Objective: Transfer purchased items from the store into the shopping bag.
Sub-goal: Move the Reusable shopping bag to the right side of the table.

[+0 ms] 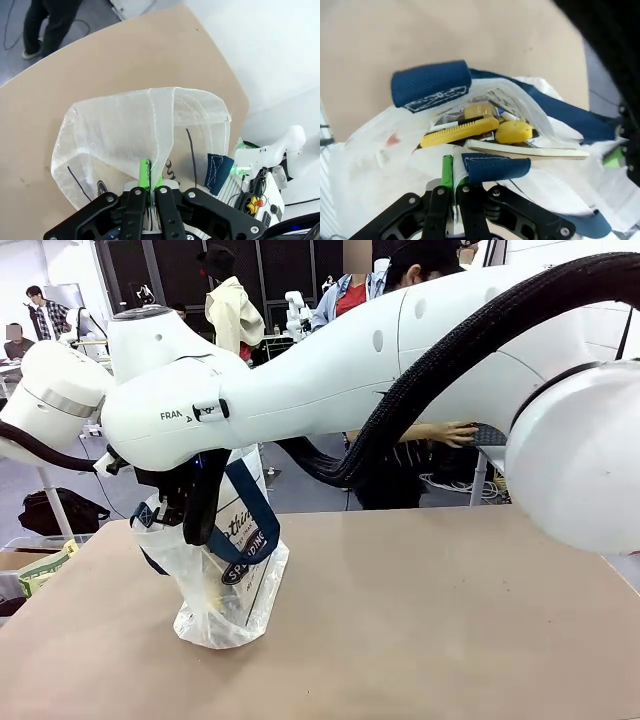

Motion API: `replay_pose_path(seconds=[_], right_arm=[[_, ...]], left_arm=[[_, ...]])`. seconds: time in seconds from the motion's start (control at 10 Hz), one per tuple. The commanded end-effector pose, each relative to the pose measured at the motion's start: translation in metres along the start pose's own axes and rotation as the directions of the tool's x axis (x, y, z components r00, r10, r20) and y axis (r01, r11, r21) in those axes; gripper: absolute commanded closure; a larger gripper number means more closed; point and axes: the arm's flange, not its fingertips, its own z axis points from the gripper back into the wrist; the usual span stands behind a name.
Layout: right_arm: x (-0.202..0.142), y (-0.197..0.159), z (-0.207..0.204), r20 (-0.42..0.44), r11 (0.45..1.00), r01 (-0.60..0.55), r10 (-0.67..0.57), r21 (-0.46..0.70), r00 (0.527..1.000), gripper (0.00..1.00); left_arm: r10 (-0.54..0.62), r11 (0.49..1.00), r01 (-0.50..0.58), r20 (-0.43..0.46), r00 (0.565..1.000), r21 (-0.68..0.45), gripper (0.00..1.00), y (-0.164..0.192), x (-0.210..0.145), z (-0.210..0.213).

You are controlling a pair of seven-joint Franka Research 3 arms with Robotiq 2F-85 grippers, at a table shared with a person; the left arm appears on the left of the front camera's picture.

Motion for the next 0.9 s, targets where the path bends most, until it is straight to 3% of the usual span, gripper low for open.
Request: replay_pose_path(seconds=[0.0,0.6,0.8], right_arm=[[0.021,-0.005,0.001,-0.021,0.998,-0.054,0.054,-0.019,0.998,1.00],[0.033,-0.003,-0.008,-0.045,0.996,-0.084,0.084,-0.006,0.995,1.00],[0.033,-0.002,-0.008,-0.048,0.997,-0.083,0.082,-0.002,0.995,1.00]], left_arm=[[-0.001,0.999,0.002,0.018,1.000,-0.048,1.00,-0.002,0.007,0.004],[-0.004,0.997,0.005,0.016,1.000,-0.082,1.00,-0.013,0.001,0.002],[-0.007,0.996,0.009,0.023,1.000,-0.086,0.60,-0.013,0.000,0.003]])
